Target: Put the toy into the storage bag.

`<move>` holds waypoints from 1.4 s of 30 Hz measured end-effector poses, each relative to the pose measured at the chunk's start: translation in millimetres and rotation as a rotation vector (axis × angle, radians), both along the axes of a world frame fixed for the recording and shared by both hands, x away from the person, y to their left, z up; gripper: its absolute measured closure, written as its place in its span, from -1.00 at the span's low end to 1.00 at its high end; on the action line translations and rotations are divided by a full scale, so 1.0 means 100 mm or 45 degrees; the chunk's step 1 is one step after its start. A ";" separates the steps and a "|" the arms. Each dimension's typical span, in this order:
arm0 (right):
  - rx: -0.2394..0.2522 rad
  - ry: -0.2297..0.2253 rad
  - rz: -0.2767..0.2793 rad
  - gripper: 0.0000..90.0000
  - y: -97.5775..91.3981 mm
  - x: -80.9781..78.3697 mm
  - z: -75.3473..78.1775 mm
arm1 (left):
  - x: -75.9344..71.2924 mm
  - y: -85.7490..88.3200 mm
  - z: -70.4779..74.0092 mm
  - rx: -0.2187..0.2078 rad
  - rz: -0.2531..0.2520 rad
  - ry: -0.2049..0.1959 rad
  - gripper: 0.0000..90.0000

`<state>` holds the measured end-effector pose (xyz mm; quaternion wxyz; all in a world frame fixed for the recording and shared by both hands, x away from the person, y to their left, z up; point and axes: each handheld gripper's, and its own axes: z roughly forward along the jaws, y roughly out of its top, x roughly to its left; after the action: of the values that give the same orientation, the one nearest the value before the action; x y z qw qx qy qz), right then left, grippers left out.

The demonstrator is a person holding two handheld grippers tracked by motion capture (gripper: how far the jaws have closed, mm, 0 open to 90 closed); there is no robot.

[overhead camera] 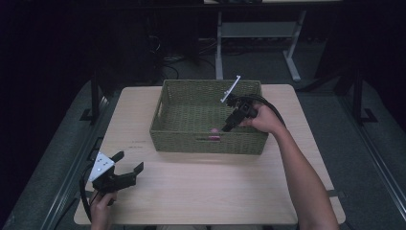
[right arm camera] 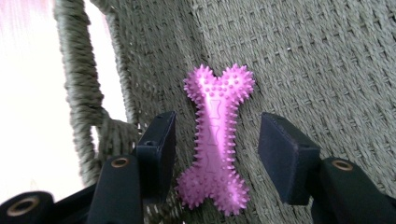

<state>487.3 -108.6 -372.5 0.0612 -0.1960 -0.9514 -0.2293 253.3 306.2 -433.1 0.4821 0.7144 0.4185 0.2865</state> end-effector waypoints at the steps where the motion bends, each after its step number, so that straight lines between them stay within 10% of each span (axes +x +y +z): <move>1: 0.001 -0.006 0.002 0.01 0.00 -0.01 0.01 | 0.00 0.00 0.00 0.001 -0.001 -0.005 -0.69; 42: 0.051 -0.131 -0.053 -0.26 -0.31 -0.37 0.55 | -0.01 -0.01 0.00 0.007 -0.007 -0.003 -0.69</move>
<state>450.7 -139.4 -317.2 0.0112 -0.2026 -0.9442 -0.2593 252.3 305.3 -432.7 0.4814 0.7165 0.4152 0.2871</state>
